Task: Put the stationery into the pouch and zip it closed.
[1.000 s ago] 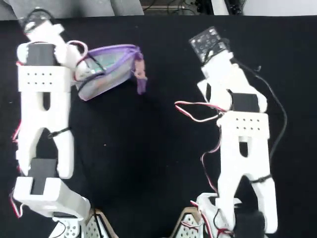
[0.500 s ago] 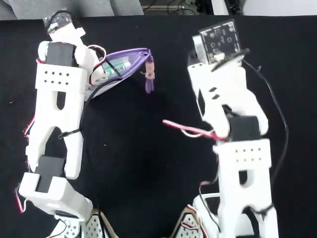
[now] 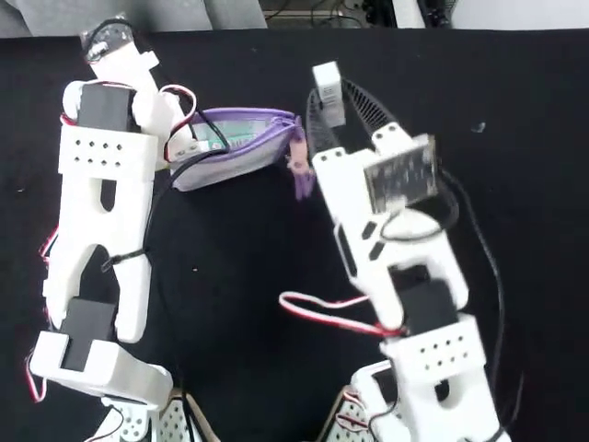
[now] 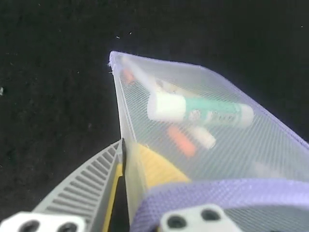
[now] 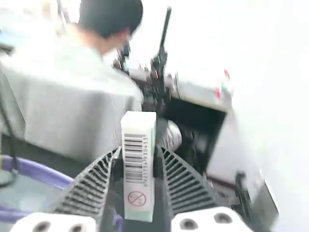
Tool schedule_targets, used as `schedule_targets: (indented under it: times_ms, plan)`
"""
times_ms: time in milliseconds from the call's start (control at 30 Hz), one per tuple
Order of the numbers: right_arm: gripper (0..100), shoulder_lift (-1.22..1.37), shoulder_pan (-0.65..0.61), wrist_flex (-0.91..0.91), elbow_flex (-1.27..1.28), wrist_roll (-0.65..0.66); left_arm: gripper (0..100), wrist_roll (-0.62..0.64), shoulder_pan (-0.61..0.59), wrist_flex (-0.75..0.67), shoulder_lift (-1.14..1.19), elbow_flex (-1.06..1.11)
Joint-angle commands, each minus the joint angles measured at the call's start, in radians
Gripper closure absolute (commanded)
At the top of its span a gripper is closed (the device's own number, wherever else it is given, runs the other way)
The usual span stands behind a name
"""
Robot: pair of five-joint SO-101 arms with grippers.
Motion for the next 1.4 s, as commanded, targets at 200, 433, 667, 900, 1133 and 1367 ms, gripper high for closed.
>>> schedule_targets:
  times_ms: [200,433,667,900,1133,1367]
  plan:
    - [98.7,-0.125,-0.081,-0.299,0.191,-0.17,97,-0.012,0.102,0.002,-0.066,-0.035]
    - [98.7,-0.114,-0.089,-0.539,0.344,-0.353,97,-0.012,0.099,0.003,-0.063,0.004]
    - [98.7,0.082,-0.109,-0.634,0.325,-0.361,97,-0.012,0.021,0.0,-0.057,0.007]
    - [98.7,0.289,-0.12,-0.749,0.272,-0.361,97,-0.012,0.007,0.0,-0.057,0.007]
    - [98.7,0.314,-0.123,-0.76,0.268,-0.361,97,-0.012,0.013,0.0,-0.057,0.007]
    - [98.7,0.314,-0.193,-0.733,0.283,-0.342,97,-0.012,0.008,0.0,-0.057,0.007]
